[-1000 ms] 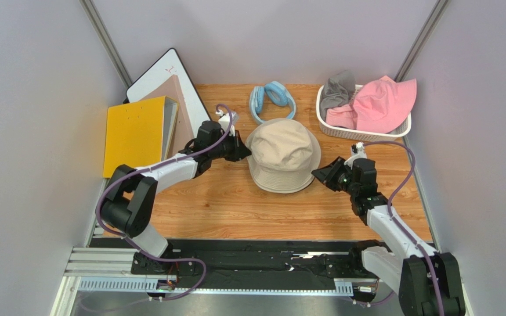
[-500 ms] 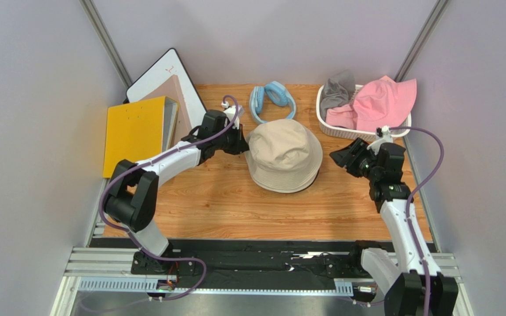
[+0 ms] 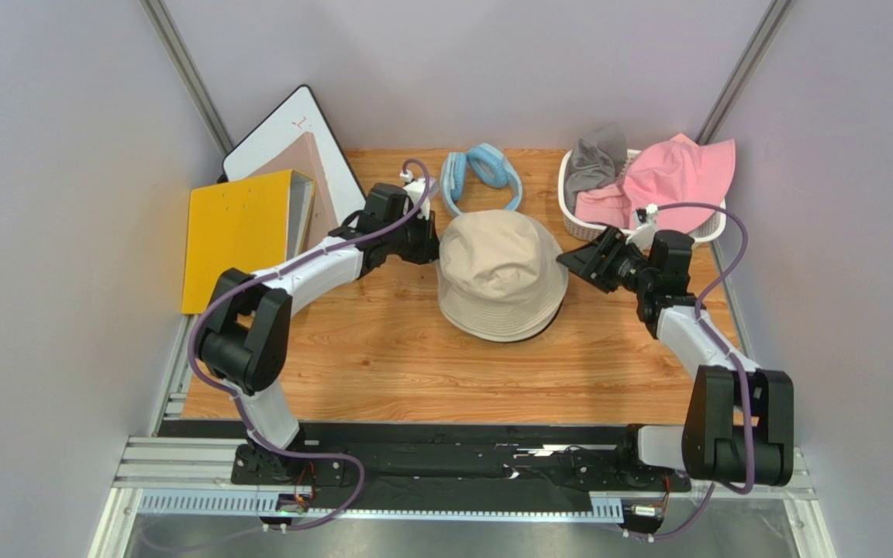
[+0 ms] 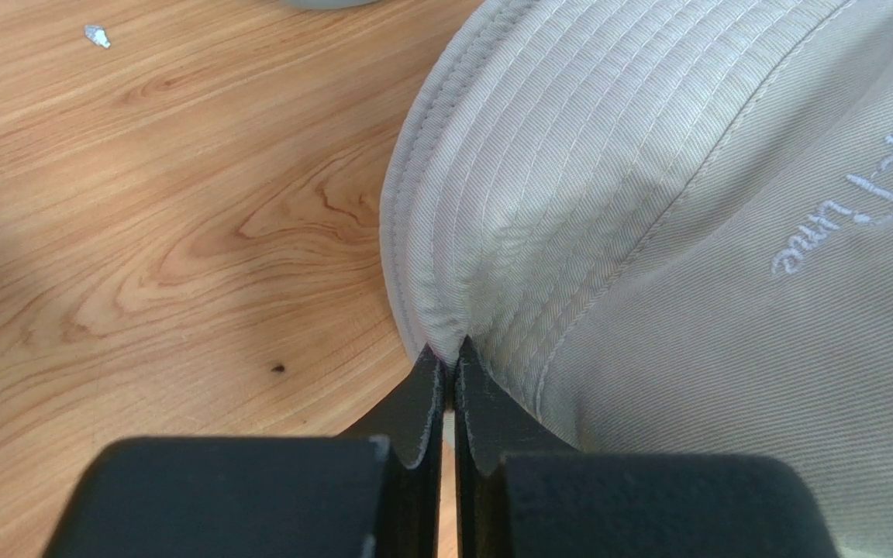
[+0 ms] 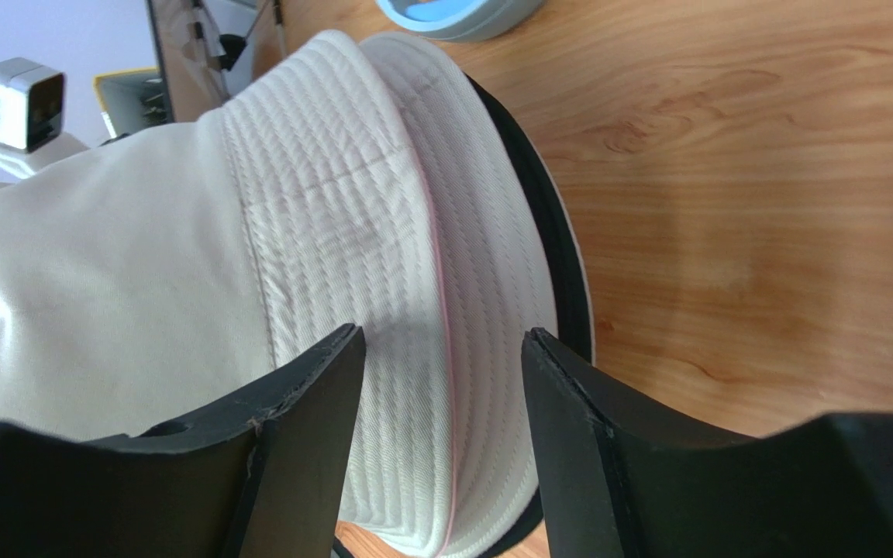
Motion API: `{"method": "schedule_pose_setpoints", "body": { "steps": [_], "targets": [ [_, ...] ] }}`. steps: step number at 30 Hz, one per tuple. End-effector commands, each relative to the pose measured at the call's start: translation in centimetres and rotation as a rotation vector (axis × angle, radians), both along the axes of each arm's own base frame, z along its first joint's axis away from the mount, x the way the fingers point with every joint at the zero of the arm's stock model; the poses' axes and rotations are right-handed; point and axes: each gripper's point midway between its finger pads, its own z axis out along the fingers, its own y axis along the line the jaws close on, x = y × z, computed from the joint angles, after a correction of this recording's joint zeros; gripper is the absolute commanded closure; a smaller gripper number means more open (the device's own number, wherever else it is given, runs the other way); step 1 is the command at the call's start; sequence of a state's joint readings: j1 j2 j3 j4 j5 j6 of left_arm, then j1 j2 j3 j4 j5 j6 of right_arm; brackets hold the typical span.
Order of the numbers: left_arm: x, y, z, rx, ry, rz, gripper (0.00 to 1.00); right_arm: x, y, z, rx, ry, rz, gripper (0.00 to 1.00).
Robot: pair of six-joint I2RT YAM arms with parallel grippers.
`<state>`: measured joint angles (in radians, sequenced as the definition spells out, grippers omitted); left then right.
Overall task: Stack the hats
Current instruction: Stack the hat on the hat.
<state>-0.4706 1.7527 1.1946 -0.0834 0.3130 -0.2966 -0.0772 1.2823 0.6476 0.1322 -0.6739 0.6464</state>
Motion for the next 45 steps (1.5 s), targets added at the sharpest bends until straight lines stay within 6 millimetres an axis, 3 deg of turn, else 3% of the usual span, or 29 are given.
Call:
{"method": "schedule_pose_setpoints", "body": {
  "steps": [1, 12, 22, 24, 31, 40, 45],
  "targets": [
    [0.9, 0.0, 0.4, 0.017, -0.025, -0.010, 1.00, 1.6, 1.4, 3.5, 0.099, -0.174, 0.092, 0.43],
    [0.9, -0.1, 0.9, 0.010, -0.027, -0.010, 1.00, 1.7, 2.5, 3.3, 0.186, -0.176, 0.163, 0.52],
    [0.6, -0.8, 2.0, -0.031, -0.035, -0.020, 1.00, 1.6, 2.3, 0.9, 0.146, -0.086, 0.164, 1.00],
    [0.6, -0.8, 2.3, -0.032, -0.043, -0.018, 1.00, 1.4, 2.0, 0.7, 0.119, -0.094, 0.149, 1.00],
    [0.8, -0.6, 2.3, -0.024, -0.044, -0.001, 1.00, 0.8, -2.1, -3.7, -0.176, 0.039, -0.076, 1.00],
    [0.9, -0.9, 1.9, -0.028, -0.042, -0.004, 1.00, 0.1, -2.7, -8.5, -0.266, 0.169, -0.119, 1.00],
    [1.3, -1.3, 1.7, -0.036, -0.042, -0.003, 1.00, -0.4, -3.2, -9.7, -0.320, 0.207, -0.139, 1.00]
  ]
}}
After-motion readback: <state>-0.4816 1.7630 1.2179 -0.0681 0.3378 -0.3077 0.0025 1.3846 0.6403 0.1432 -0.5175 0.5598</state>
